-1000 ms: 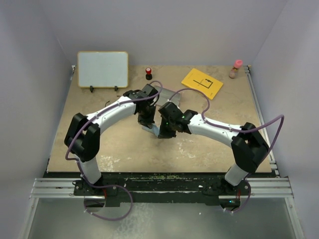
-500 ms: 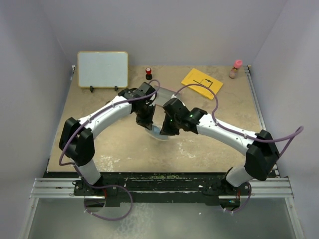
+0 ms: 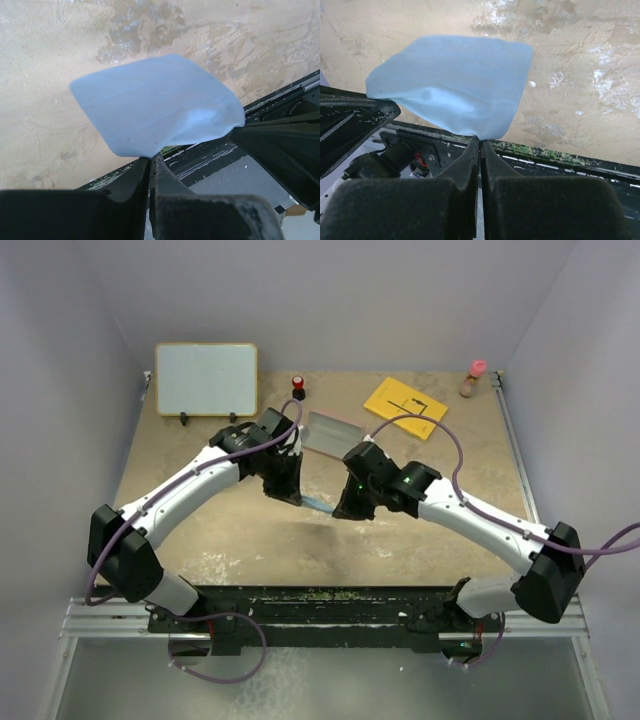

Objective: Organize the sunglasses
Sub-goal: Fold the glasses cleaning cloth at the center of the board.

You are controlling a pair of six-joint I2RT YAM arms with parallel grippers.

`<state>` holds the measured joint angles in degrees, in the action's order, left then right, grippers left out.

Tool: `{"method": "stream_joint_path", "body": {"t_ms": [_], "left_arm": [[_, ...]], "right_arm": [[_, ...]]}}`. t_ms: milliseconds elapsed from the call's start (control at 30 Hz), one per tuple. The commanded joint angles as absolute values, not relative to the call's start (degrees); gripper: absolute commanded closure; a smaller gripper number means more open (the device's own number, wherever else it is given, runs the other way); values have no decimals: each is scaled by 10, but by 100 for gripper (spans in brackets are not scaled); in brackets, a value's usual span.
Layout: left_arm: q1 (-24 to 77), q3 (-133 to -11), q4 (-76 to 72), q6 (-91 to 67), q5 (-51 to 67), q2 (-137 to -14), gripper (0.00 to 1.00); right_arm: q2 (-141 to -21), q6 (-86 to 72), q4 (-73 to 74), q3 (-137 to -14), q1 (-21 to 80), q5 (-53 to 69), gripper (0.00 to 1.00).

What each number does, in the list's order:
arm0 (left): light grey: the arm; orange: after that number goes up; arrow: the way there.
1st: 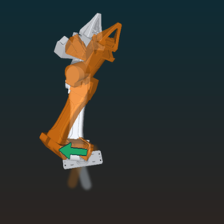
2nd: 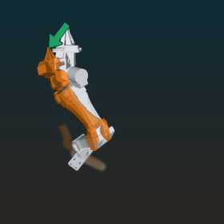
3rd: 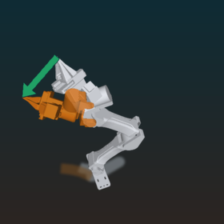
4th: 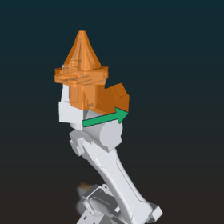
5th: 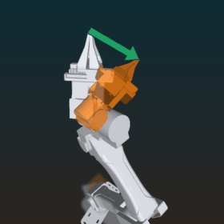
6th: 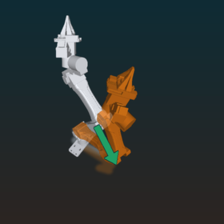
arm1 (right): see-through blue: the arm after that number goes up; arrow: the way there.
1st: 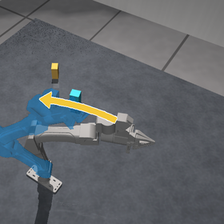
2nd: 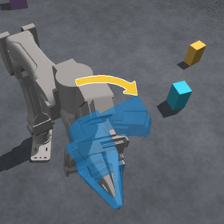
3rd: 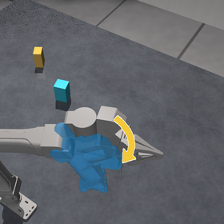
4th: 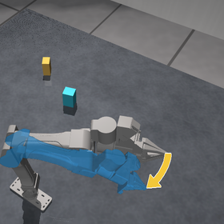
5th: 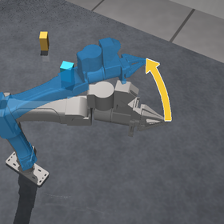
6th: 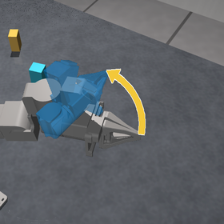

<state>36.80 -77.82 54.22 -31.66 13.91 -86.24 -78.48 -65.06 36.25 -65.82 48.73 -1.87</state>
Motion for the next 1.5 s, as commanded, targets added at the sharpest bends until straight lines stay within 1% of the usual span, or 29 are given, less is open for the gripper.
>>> {"method": "stream_joint_path", "body": {"t_ms": [0, 267, 433, 633, 833, 1033, 1267, 1467], "left_arm": [[370, -770, 531, -332, 157, -860, 96], [369, -763, 510, -340, 161, -885, 96], [363, -765, 467, -344, 163, -941, 96], [329, -855, 503, -306, 180, -1048, 96], [311, -945, 531, -277, 174, -1128, 96], [308, -1014, 550, -243, 159, -1190, 96], [306, -1045, 561, -217, 137, -1240, 96], [303, -1048, 557, -204, 121, -1228, 96]], "right_arm": [[-782, -667, 384, -649, 490, -21, 100], [-824, -687, 370, -655, 490, -18, 100], [-894, -662, 363, -682, 483, -46, 100], [-967, -634, 358, -742, 467, -97, 100], [-989, -617, 339, -755, 447, -124, 100], [-1007, -589, 315, -758, 413, -120, 100], [-1044, -548, 275, -769, 387, -105, 100], [-1042, -539, 265, -754, 384, -84, 100]]}}
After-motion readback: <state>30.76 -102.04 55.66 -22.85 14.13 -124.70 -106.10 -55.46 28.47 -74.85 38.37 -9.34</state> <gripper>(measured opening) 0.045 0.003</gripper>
